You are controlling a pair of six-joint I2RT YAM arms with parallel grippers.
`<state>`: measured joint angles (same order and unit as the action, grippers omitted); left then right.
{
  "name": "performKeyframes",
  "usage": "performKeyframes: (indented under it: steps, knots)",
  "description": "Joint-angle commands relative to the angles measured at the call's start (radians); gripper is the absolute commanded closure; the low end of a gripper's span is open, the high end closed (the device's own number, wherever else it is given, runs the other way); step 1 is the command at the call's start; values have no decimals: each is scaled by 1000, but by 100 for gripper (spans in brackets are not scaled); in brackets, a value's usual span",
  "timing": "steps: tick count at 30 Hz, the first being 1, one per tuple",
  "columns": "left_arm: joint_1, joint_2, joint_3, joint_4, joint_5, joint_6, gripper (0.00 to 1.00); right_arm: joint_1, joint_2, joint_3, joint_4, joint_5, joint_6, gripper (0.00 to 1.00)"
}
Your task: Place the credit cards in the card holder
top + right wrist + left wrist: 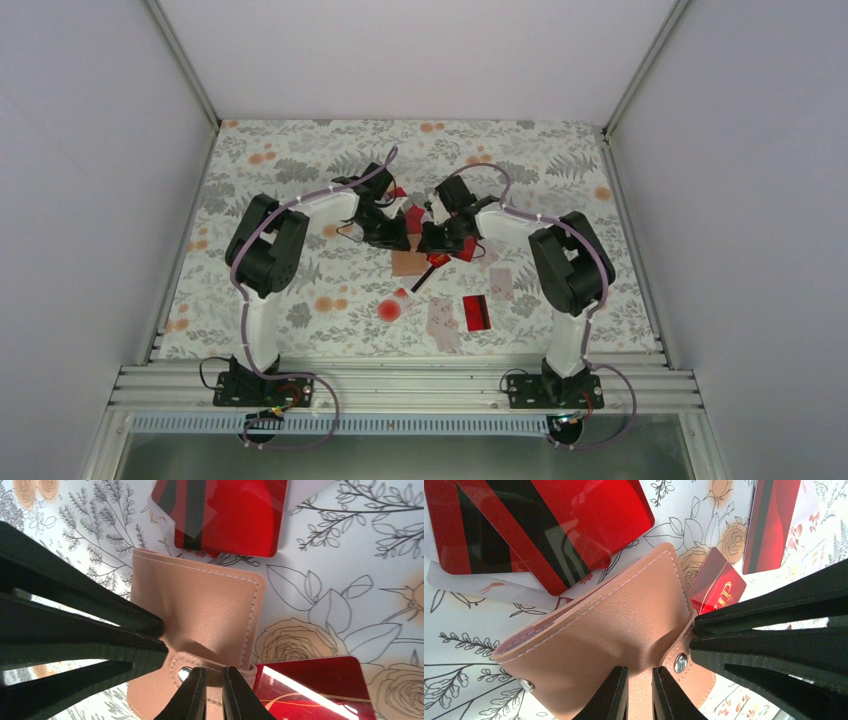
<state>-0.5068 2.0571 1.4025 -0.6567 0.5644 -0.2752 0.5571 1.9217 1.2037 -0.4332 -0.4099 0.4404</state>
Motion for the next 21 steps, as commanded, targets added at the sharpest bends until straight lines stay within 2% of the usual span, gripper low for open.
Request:
performKeyframes:
  steps: [1,21]
  knots:
    - [-13,51,4,-3,-3,16,85,23,22,34,27,-33,6,90]
    - [-13,59,10,-7,6,18,85,43,90,67,1,-18,-1,94]
